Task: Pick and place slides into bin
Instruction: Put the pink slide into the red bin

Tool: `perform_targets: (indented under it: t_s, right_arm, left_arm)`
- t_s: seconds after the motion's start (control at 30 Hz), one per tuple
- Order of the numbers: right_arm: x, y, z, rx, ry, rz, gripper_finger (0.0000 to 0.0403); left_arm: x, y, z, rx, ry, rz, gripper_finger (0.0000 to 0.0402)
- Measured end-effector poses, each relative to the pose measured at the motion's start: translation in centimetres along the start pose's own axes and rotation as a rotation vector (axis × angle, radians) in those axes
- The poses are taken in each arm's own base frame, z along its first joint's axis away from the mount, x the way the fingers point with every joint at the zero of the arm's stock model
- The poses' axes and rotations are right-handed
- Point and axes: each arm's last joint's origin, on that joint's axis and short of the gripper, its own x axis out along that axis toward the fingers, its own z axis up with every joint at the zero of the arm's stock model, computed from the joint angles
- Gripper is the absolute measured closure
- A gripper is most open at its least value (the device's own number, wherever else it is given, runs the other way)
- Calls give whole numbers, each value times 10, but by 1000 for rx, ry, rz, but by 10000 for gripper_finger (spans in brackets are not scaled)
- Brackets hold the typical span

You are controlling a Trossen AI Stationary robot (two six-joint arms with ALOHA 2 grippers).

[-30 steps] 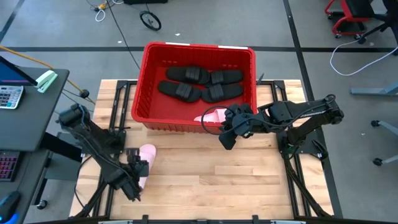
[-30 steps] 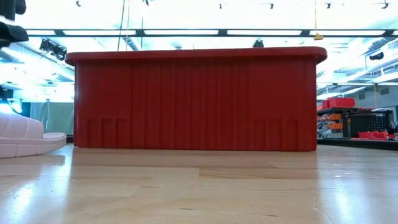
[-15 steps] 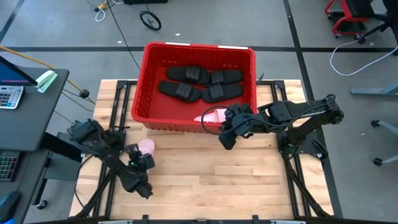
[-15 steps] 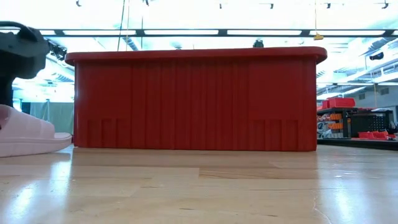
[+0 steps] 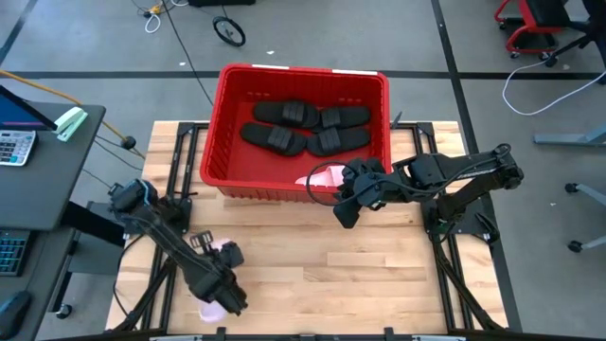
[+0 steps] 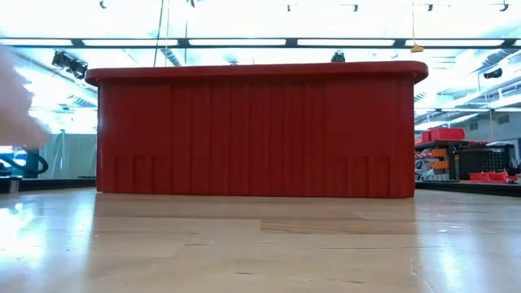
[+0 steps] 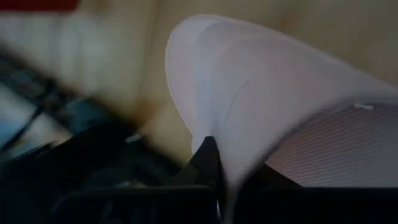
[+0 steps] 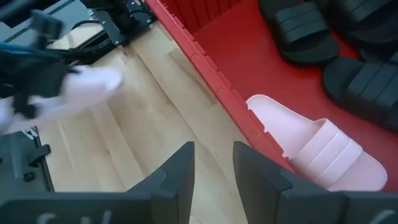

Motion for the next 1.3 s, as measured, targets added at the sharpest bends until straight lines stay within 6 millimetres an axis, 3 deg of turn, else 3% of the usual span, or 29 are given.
perform_targets:
  t_s: [0.17, 0.37, 0.5, 0.6, 0.77, 0.97, 1.13, 1.3]
  right_arm:
    - [-2, -2, 1, -60, -21, -18, 290]
    - [-13, -15, 10, -102, -62, -41, 293]
    - [-26, -26, 16, -121, -99, -39, 294]
    - [-39, -34, 19, -124, -128, -29, 294]
    - [-53, -46, 24, -149, -166, -29, 294]
    - [-58, -55, 26, -178, -172, -50, 294]
    - [-57, -58, 24, -200, -142, -75, 294]
    - [-57, -60, 21, -220, -110, -93, 294]
  left_arm:
    - [-77, 12, 14, -165, -203, -263, 390]
    - [-148, 59, 45, -446, -551, -428, 391]
    - [-173, 103, 71, -512, -733, -397, 391]
    - [-176, 138, 96, -560, -758, -353, 391]
    - [-150, 194, 143, -684, -620, -315, 391]
    - [-85, 242, 183, -936, -335, -276, 387]
    - [-17, 263, 196, -1035, -52, -211, 391]
    - [44, 266, 190, -1064, 212, -169, 388]
